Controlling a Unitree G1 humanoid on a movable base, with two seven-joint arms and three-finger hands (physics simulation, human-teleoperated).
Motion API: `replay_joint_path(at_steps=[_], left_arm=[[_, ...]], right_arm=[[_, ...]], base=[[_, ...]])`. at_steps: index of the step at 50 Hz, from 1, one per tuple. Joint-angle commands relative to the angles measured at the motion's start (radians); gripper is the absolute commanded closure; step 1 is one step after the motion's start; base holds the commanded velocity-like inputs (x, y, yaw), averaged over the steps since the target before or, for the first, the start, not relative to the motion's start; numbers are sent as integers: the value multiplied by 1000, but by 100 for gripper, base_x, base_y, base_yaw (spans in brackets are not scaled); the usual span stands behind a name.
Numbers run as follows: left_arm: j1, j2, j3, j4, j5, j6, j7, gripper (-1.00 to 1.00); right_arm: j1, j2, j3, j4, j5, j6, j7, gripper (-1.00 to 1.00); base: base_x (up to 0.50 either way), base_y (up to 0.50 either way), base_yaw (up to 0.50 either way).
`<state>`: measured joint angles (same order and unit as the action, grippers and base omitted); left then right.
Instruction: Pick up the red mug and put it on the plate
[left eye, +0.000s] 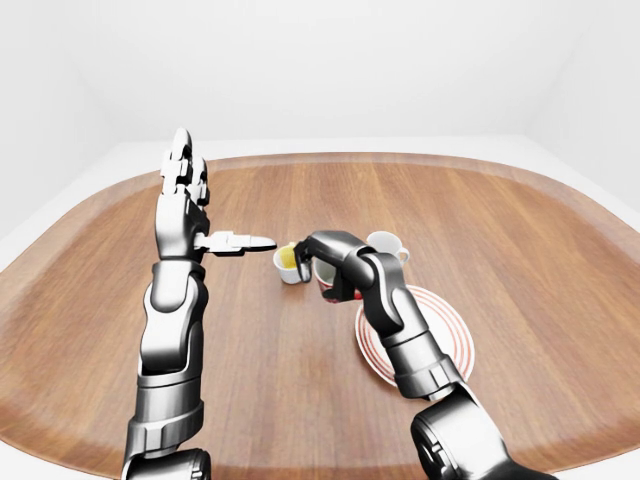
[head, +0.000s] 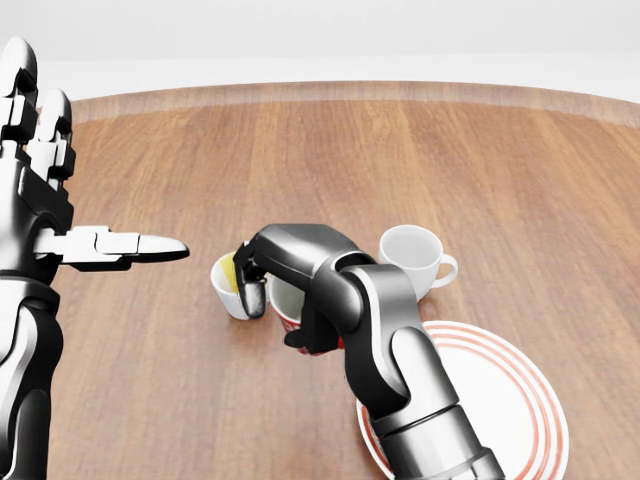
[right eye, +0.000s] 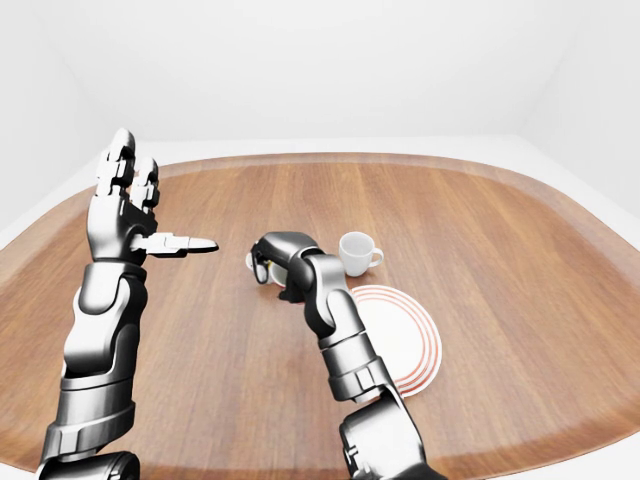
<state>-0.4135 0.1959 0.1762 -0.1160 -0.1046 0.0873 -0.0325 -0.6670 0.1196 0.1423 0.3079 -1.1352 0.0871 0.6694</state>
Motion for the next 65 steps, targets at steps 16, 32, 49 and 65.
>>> replay_joint_path(at_steps=[16,32,49,65], left_arm=[[0,8,11,-28,-6,0,2,-100],[-6,5,4,-42,0,0,5,-100],[5,0,4,-45,2,0,6,-100],[-1,-1,0,-40,5,0,7,-100]], right_arm=[[67,-123,-46,-31,208,0,-91,100],[124,-202,-92,-28,262,0,-127,100],[160,-250,-123,32,302,0,-184,100],[164,-272,-131,131,328,0,-250,100]], base=[[0,0,0],[0,0,0],[0,0,0],[0,0,0]])
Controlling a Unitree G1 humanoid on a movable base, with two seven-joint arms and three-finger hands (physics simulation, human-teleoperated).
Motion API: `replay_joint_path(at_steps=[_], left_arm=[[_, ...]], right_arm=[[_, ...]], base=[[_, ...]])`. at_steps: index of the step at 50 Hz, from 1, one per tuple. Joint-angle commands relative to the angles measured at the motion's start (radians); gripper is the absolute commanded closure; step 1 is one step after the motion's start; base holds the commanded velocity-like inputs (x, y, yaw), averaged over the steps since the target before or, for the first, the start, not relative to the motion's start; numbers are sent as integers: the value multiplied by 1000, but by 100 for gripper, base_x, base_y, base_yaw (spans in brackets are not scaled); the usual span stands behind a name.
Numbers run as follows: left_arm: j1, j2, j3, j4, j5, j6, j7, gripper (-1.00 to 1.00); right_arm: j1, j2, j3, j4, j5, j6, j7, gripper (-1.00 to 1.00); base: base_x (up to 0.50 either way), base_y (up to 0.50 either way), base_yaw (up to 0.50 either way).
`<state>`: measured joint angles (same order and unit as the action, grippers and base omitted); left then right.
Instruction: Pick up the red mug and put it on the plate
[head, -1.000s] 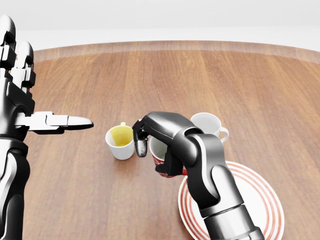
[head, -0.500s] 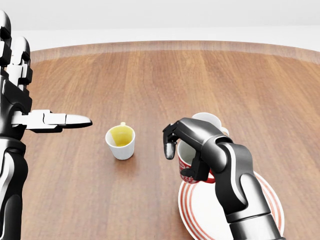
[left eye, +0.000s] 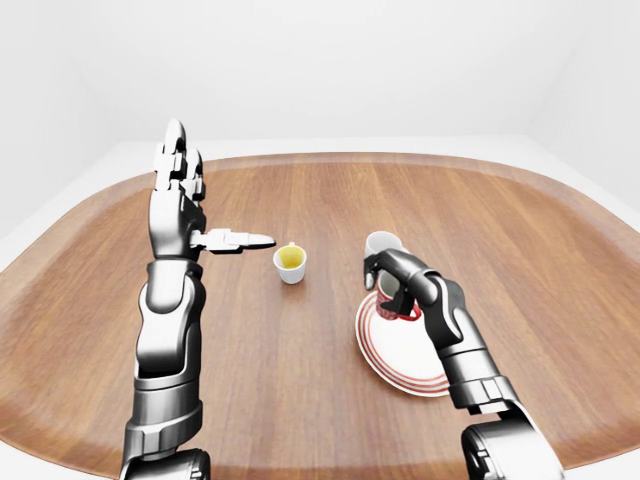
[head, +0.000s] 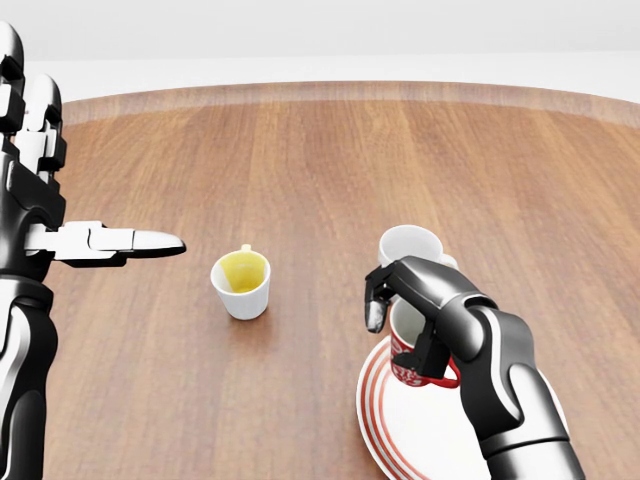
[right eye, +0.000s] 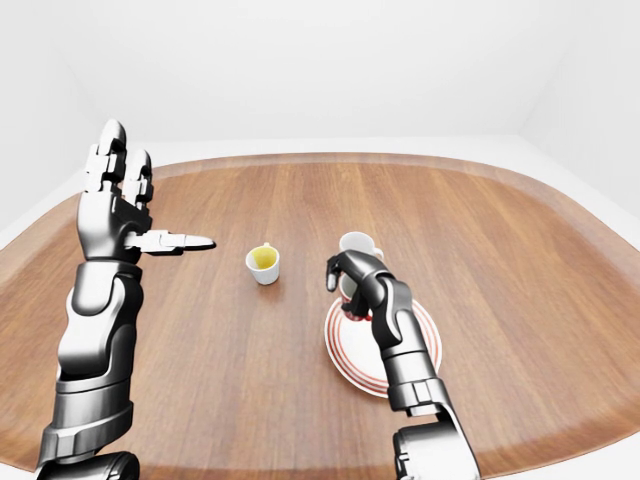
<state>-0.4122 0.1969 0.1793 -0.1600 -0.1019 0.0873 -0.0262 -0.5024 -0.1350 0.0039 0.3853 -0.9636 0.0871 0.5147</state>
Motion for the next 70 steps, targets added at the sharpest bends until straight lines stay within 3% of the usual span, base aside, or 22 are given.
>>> replay_joint_path(at_steps=[1,51,70], left_arm=[[-2,-2,-3,3,2,0,1,-100],[6,-13,-11,2,11,0,1,-100],[8,-10,-8,-11,9,0,-1,-100]], right_arm=[[-1,-18,8,59,157,0,-99,100],[0,-49,0,245,187,0,-215,100],[-50,-71,-1,412,198,0,-299,100]], base=[[0,0,0],[0,0,0],[0,0,0]])
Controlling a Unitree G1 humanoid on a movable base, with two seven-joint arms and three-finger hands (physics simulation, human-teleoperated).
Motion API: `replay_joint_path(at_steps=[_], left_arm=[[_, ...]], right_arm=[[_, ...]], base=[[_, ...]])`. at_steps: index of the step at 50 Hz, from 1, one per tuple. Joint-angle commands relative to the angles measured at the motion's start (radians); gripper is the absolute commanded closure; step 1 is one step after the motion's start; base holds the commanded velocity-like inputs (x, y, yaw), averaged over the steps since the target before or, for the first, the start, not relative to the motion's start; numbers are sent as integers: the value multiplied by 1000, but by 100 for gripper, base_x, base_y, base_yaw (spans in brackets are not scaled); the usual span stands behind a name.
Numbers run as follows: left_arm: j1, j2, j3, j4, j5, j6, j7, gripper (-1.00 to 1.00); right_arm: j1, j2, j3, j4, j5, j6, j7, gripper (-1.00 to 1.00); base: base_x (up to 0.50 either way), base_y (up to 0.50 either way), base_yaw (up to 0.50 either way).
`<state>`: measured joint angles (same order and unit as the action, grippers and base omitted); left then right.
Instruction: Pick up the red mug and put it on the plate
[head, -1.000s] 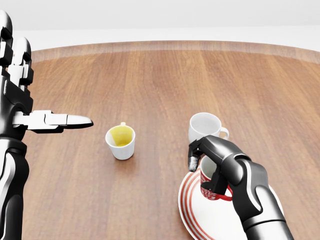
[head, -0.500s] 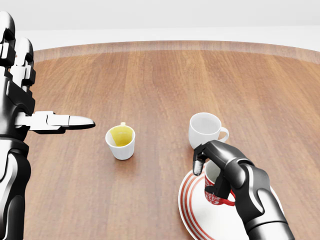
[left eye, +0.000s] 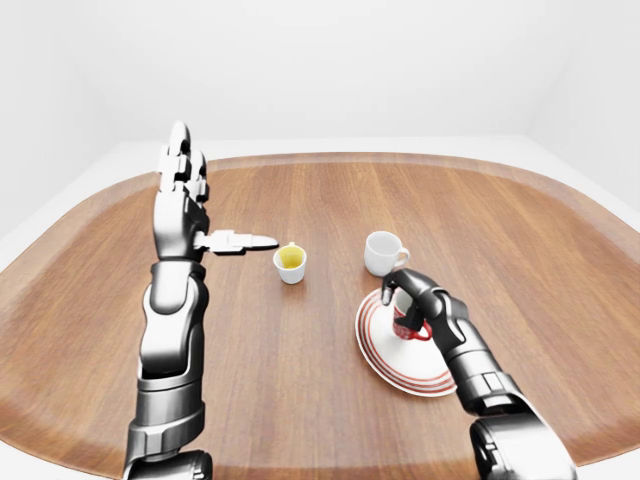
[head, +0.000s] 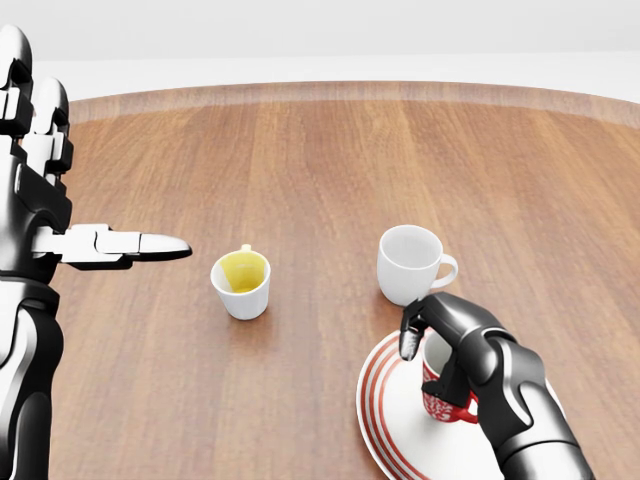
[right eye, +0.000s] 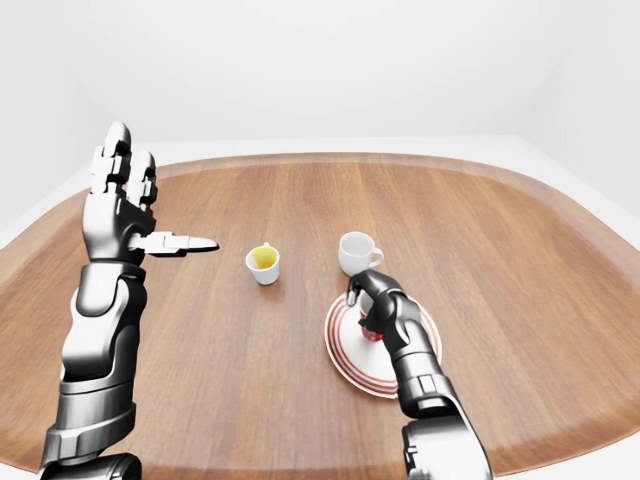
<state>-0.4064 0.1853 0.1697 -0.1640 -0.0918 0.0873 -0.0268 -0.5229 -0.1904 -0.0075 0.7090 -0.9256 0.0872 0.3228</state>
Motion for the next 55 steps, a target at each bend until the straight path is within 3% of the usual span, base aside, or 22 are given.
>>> replay_joint_path(at_steps=[1,24,25,26,27,55], left_arm=[[3,1,2,-8,-2,0,-1,-100],[0,2,2,-21,0,0,0,-100],[0,2,2,-23,0,0,0,-100],[0,2,2,-25,-1,0,0,-100],[-1,2,2,-26,-1,0,1,-100],[-2,4,5,-38,-3,0,0,-100]], right_arm=[[-32,-17,10,99,162,0,-113,100],[-52,-23,13,162,176,0,-144,100],[-52,-23,13,163,177,0,-144,77],[-51,-23,14,162,176,0,-143,-88],[-51,-23,14,161,176,0,-144,-100],[-40,-17,19,143,171,0,-135,-100]], base=[[0,0,0],[0,0,0],[0,0,0],[0,0,0],[0,0,0],[0,0,0]])
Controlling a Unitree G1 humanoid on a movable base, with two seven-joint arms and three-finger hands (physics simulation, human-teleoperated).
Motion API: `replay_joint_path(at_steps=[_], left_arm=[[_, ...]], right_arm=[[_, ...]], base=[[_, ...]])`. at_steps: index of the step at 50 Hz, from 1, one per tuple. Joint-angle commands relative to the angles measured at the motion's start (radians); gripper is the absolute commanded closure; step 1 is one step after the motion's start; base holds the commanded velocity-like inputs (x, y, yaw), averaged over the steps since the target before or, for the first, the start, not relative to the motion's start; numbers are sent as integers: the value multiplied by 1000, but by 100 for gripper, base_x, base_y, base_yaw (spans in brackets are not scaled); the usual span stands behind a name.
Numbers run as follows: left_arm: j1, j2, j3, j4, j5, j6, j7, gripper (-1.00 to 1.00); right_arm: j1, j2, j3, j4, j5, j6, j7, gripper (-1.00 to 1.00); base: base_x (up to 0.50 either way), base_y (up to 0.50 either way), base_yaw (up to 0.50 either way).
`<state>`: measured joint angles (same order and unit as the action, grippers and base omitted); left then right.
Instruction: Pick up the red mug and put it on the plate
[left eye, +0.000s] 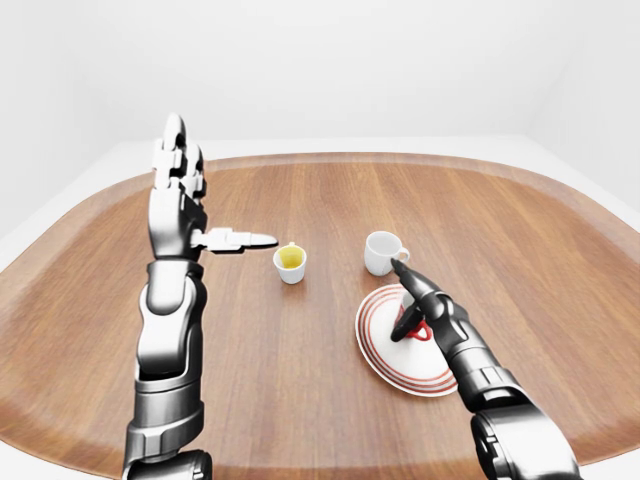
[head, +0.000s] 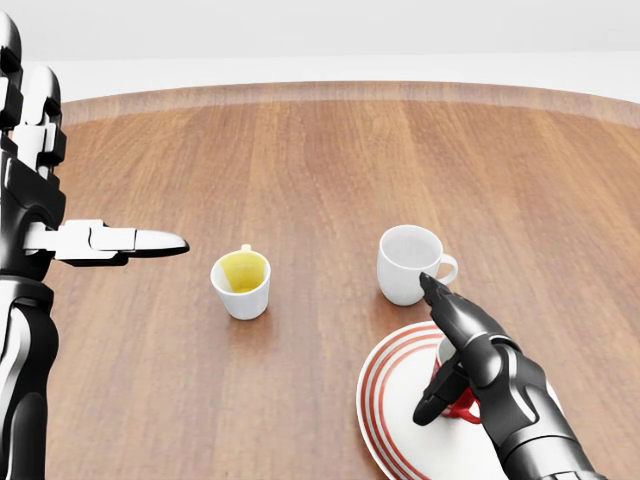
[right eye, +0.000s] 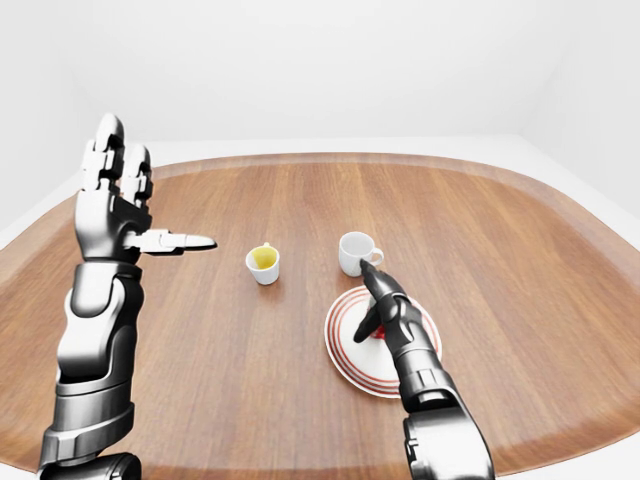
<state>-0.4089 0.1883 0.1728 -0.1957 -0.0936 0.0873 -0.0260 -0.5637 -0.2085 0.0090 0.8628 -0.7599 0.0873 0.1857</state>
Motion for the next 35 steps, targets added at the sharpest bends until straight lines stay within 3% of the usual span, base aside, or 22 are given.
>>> replay_joint_path(at_steps=[1,5,22,35], left_arm=[[1,1,2,-8,-2,0,0,-100],[1,2,1,-10,-1,0,-1,-100],[-12,16,13,-70,-9,0,0,-100],[-23,23,18,-123,-14,0,2,-100]], right_arm=[[2,1,2,-18,4,0,6,-100],[13,-1,0,-76,-3,0,35,-100],[-38,-40,-67,-617,-40,0,333,-100],[-155,-79,-110,-836,30,0,402,-100]], base=[[0,0,0],[0,0,0],[0,0,0],[0,0,0]])
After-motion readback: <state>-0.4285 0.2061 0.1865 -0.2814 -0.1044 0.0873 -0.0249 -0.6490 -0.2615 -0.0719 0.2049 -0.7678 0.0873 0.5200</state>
